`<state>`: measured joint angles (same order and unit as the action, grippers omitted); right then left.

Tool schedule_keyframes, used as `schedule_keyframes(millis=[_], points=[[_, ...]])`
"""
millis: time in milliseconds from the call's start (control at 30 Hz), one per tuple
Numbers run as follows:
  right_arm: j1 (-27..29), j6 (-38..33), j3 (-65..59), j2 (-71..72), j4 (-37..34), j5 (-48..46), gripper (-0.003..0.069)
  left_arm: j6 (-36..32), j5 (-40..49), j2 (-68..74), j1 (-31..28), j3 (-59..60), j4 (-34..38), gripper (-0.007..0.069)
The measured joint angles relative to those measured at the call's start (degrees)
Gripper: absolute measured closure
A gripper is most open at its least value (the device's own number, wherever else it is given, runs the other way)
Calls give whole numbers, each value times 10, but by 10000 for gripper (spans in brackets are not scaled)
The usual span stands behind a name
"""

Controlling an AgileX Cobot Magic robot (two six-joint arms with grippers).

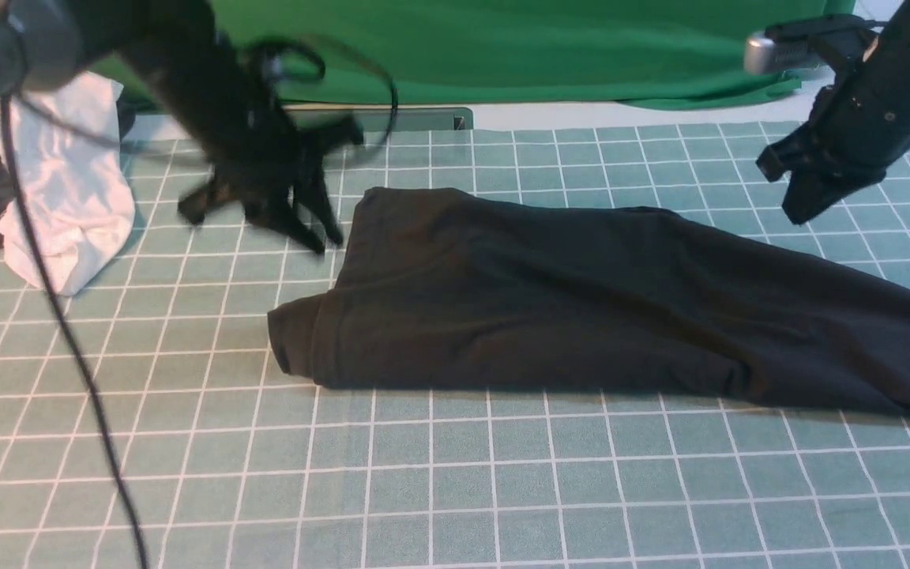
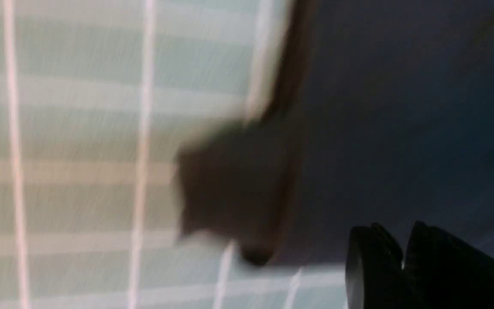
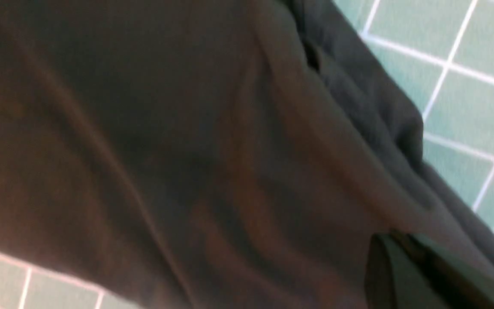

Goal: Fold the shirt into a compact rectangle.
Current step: 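Pull the folded dark garment lengthwise by its ends to straighten it flat on the table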

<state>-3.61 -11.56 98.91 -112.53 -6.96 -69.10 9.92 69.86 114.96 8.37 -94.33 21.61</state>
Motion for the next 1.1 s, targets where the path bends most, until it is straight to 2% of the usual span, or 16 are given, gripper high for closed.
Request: schedule_keyframes(millis=[100,267,467,767,933,1100], points=[[0,1,-21,26,0,-6,632,0,7,-13,-1,68,-4,512],[0,2,-36,46,-4,-9,632,1,-3,-19,-2,77,-24,454],[0,10,-44,46,-6,-6,632,10,-61,-7,-2,76,-46,307],[0,13,-44,46,-6,-5,632,11,-48,24,-2,42,-43,134],[0,14,-44,46,-6,-5,632,13,-12,23,-2,-11,-40,88],[0,14,-44,46,-7,-4,632,22,-8,22,16,5,-44,81]])
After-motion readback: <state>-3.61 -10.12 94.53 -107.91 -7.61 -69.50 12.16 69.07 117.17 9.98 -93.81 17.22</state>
